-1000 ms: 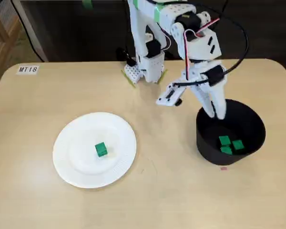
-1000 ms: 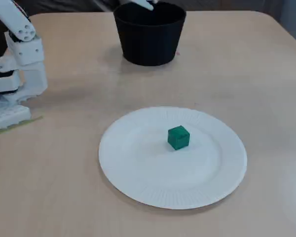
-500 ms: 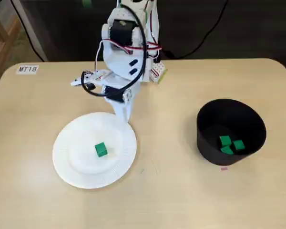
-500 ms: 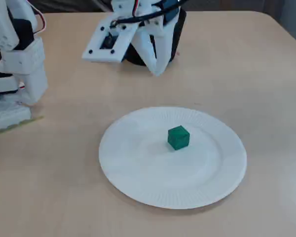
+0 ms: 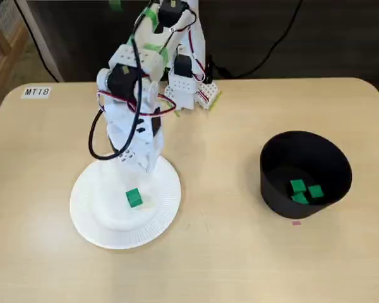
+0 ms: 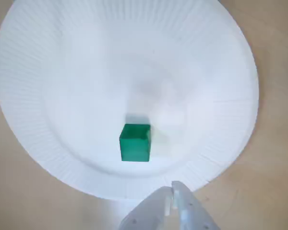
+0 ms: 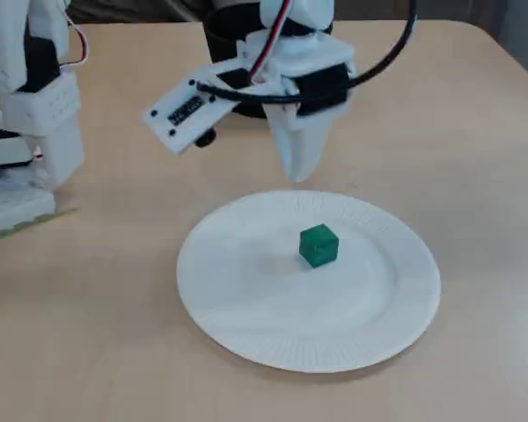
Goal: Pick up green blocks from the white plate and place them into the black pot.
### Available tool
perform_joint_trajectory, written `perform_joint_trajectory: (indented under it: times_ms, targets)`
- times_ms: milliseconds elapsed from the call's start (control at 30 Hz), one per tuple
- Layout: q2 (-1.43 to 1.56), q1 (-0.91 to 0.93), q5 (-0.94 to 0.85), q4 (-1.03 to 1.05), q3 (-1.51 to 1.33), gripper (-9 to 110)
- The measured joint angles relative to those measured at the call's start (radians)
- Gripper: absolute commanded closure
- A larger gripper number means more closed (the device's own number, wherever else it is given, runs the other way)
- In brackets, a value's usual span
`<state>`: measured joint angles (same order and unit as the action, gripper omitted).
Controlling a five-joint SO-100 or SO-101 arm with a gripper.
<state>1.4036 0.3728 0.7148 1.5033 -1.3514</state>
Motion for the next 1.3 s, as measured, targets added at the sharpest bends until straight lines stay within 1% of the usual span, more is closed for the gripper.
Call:
perform_joint_trajectory:
  times_ms: [100,133,333,567,867,967,1033,1067,1133,1300]
  targets:
    - [-0.031,0.011,0.002,0.012,0.012,88]
    - [-0.041,0.014,0.002,0.018,0.018,85]
    - [-0.094,0.017,-0.021,0.077,0.060,79]
    - [-0.141,0.017,-0.066,0.092,0.063,77]
    - [-0.207,0.017,-0.130,0.003,0.063,76]
    - [-0.236,0.017,-0.152,-0.029,0.063,79]
    - [-0.255,0.017,-0.158,-0.054,0.063,84]
    - [-0.262,0.017,-0.158,-0.072,0.063,89]
    - [-0.278,0.017,-0.156,-0.103,0.063,104]
    - [-0.301,0.018,-0.189,-0.172,0.067,104]
